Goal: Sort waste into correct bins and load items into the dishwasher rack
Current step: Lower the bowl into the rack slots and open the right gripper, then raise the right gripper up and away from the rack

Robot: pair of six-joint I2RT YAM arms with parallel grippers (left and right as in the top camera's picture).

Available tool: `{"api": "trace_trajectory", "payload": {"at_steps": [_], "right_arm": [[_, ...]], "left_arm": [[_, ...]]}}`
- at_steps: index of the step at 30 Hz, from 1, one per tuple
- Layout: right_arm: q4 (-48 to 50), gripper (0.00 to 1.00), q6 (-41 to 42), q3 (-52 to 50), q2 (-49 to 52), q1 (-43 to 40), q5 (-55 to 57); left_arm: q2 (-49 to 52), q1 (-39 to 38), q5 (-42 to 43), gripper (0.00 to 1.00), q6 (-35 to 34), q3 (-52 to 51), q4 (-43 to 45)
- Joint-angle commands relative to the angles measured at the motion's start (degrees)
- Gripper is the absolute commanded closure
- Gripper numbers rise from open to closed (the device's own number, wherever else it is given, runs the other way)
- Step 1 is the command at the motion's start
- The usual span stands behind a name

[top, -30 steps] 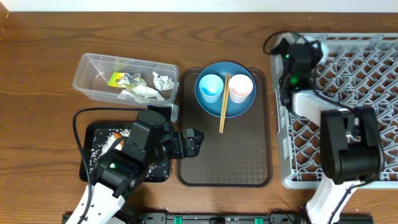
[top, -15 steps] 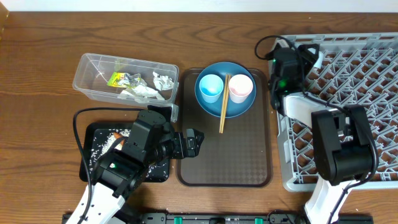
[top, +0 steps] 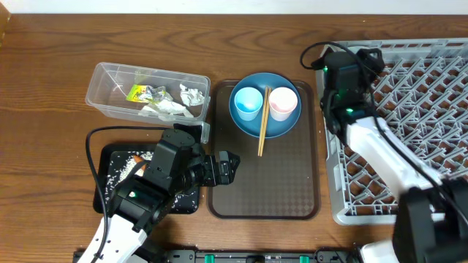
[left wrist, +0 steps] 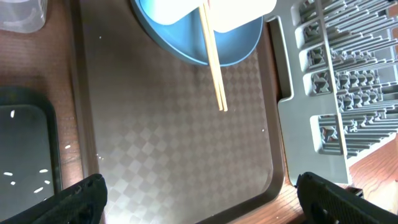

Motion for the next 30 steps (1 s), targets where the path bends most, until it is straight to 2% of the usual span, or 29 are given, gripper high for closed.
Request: {"api": "trace_trajectory", "payload": {"at_steps": [1, 7, 13, 14, 15, 16, 23, 30], "right_arm": [[-4.7, 0.27, 16.3, -0.2, -4.2, -0.6, -9.6], [-11.5, 0.36, 36.0, -0.2, -7.9, -4.3, -28.3], [-12.4, 0.60, 50.0, -0.2, -8.9, -7.9, -37.6], [-11.8, 0.69, 50.2, -0.2, -8.9, -8.4, -39.8], [-11.0, 0.87, 50.2, -0.2, -8.9, -8.8, -41.1], [-10.0, 0.99, 50.3, -0.2, -8.8, -9.2, -42.1], [1.0, 0.99, 53.7, -0.2, -7.1, -12.6, -45.4], [13.1, 0.99, 55.1, 0.0, 0.2, -14.6, -44.5]], "left_arm": [[0.0, 0.2, -0.3, 0.00, 0.1, 0.1, 0.0], [0.0, 0.2, -0.3, 0.00, 0.1, 0.1, 0.0], [0.0, 0.2, -0.3, 0.00, 0.1, 0.1, 0.0], [0.0, 0.2, -0.3, 0.00, 0.1, 0.1, 0.0], [0.0, 0.2, -0.3, 0.00, 0.1, 0.1, 0.0], [0.0, 0.2, -0.3, 0.00, 0.1, 0.1, 0.0], [0.0, 0.2, -0.3, 0.00, 0.1, 0.1, 0.0], [0.0, 0.2, -0.3, 0.00, 0.1, 0.1, 0.0]]}}
